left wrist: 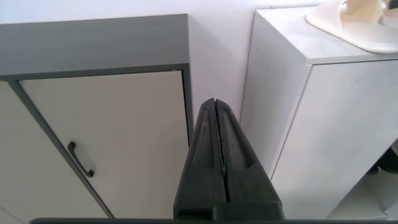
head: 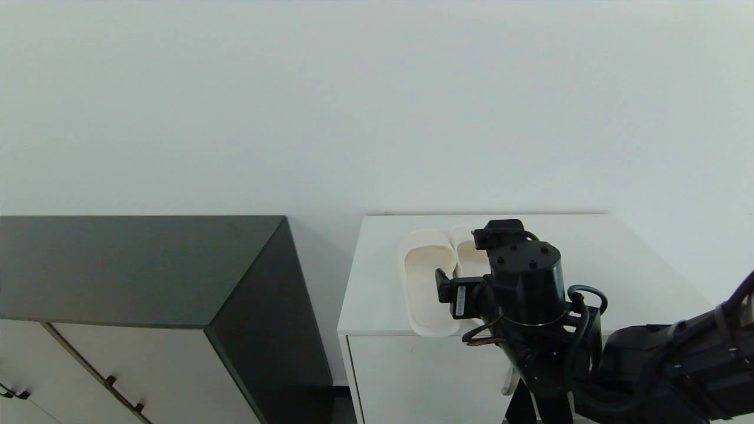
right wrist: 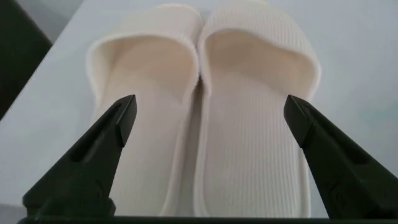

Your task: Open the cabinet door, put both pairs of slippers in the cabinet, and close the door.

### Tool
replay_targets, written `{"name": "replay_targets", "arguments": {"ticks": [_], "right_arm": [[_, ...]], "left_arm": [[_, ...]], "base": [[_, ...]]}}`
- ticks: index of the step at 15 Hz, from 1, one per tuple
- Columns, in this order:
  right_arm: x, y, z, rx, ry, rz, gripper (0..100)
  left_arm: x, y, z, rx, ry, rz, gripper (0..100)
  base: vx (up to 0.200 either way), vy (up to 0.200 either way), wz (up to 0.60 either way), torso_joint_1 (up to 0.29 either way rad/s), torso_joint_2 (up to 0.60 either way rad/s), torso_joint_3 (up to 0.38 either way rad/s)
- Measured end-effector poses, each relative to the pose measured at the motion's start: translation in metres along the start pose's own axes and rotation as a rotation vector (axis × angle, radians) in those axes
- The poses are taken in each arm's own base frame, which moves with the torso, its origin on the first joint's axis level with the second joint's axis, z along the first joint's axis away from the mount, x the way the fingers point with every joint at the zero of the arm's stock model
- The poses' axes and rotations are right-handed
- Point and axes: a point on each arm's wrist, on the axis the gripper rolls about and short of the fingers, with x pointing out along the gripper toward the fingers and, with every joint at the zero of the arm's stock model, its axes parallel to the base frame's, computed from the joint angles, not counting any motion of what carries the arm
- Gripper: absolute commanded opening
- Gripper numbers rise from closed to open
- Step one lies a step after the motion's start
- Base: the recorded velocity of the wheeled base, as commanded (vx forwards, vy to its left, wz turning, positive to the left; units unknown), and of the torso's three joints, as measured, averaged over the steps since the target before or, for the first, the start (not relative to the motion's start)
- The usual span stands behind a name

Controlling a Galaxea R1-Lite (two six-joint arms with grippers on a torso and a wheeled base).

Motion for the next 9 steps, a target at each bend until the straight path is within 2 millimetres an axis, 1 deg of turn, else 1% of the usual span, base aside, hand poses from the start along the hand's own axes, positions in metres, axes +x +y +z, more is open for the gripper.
{"name": "replay_targets", "arguments": {"ticks": [2, 4, 6, 9], "right_arm": [[0.010, -0.004, 0.000, 0.002, 0.011, 0.020, 100], [0.021, -0.006, 0.005, 0.006, 0.004, 0.029, 100], [0.037, -0.009, 0.010, -0.010, -0.010, 0.020, 100], [0.059, -0.008, 0.011, -0.015, -0.020, 0.018, 100]], "left_arm": [[0.000, 0.000, 0.000, 0.000, 0.000, 0.000, 0], [0.000, 0.000, 0.000, 0.000, 0.000, 0.000, 0], [0.000, 0.000, 0.000, 0.000, 0.000, -0.001, 0], [0.000, 0.000, 0.000, 0.000, 0.000, 0.000, 0]], "base": [[0.000, 0.000, 0.00, 0.000, 0.00, 0.000], [0.000, 0.000, 0.00, 0.000, 0.00, 0.000], [0.000, 0.000, 0.00, 0.000, 0.00, 0.000], [0.000, 0.000, 0.00, 0.000, 0.00, 0.000]]}}
